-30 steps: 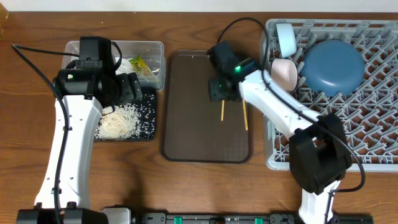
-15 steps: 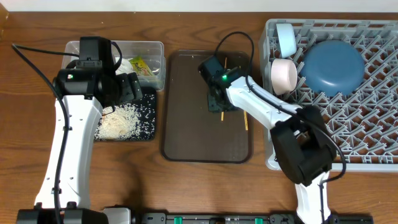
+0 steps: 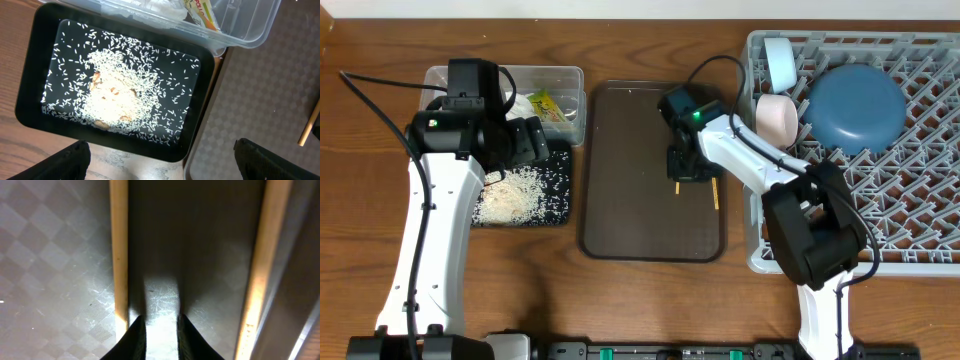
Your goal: Sort waste into correct bins and load items into the dishwasher rack
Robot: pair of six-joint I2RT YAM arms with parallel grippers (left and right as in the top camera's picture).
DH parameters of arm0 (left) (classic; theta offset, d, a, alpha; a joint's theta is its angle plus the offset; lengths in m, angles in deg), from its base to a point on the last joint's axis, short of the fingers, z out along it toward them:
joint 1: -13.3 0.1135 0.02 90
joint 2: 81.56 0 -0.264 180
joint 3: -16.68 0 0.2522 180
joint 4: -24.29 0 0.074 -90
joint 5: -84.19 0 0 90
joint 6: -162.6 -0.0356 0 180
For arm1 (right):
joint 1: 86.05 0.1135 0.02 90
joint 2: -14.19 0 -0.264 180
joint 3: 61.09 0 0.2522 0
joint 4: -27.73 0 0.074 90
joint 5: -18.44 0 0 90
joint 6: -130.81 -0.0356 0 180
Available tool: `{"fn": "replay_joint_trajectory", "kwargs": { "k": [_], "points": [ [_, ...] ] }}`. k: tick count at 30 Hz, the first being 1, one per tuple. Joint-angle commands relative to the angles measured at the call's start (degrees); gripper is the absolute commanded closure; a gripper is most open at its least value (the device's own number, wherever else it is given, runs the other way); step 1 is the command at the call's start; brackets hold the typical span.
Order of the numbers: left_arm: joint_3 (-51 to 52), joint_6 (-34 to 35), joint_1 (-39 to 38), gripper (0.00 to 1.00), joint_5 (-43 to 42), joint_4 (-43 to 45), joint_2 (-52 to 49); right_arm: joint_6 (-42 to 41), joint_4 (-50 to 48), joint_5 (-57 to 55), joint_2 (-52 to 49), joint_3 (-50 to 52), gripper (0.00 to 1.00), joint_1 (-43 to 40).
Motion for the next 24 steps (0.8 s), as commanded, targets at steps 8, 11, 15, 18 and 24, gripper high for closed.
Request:
{"fn": "replay_joint_trajectory", "kwargs": {
  "k": [8, 11, 15, 18, 24],
  "points": [
    [0.5, -0.7, 0.2, 0.06, 0.3, -0.2, -0.4, 1.2, 2.0, 3.2, -1.0, -3.8, 0.75, 0.3],
    [0.5, -0.7, 0.2, 0.06, 0.3, -0.2, -0.4, 1.3, 5.3, 3.0, -0.7, -7.8, 0.72, 0.2],
    [0.5, -0.7, 0.2, 0.06, 0.3, -0.2, -0.4, 1.2, 4.7, 2.0, -0.7, -10.8, 0.7, 0.6],
    [0.5, -0.7, 0.2, 0.06, 0.3, -0.2, -0.4, 0.2, 3.9, -1.2, -1.3, -10.8, 0.7, 1.3],
    [0.5, -0.7, 0.2, 0.06, 0.3, -0.2, -0.4, -1.7, 4.0, -3.8, -5.3, -10.7, 0.73, 2.5]
  ]
}}
